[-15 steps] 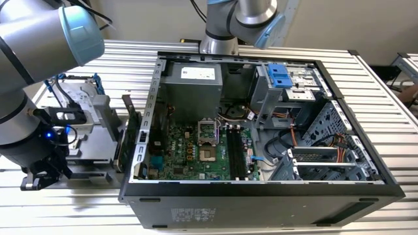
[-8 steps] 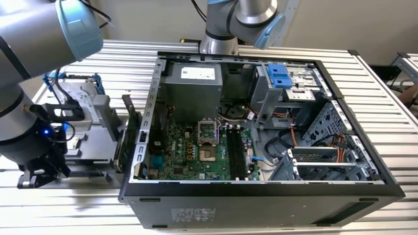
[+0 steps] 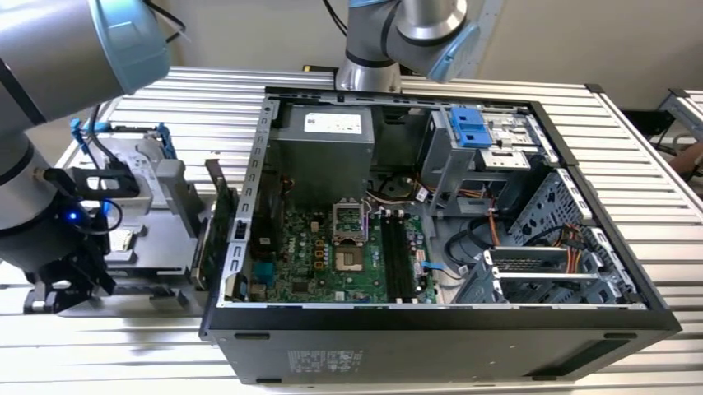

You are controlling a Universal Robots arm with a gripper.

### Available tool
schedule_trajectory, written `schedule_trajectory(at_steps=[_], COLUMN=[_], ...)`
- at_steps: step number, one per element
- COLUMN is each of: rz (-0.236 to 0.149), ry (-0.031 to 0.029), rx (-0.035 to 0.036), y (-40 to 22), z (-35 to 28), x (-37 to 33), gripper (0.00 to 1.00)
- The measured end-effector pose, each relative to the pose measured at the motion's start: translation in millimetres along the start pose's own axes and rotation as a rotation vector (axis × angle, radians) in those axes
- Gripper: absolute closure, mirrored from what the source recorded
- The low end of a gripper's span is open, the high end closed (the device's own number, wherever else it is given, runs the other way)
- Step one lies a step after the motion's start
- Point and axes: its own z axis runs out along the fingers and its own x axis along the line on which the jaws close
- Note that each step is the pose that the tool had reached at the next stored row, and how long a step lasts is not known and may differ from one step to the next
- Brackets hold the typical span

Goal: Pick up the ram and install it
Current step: 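Pick up the ram and move it above insertion slot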

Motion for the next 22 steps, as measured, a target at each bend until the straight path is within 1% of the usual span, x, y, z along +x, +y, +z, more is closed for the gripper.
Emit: schedule_trajectory(at_steps=[22], rz=[0.0], ry=[0.0], rx=[0.0005], y=[0.3], z=[-23.8], x=[-0.5], gripper=[1.0])
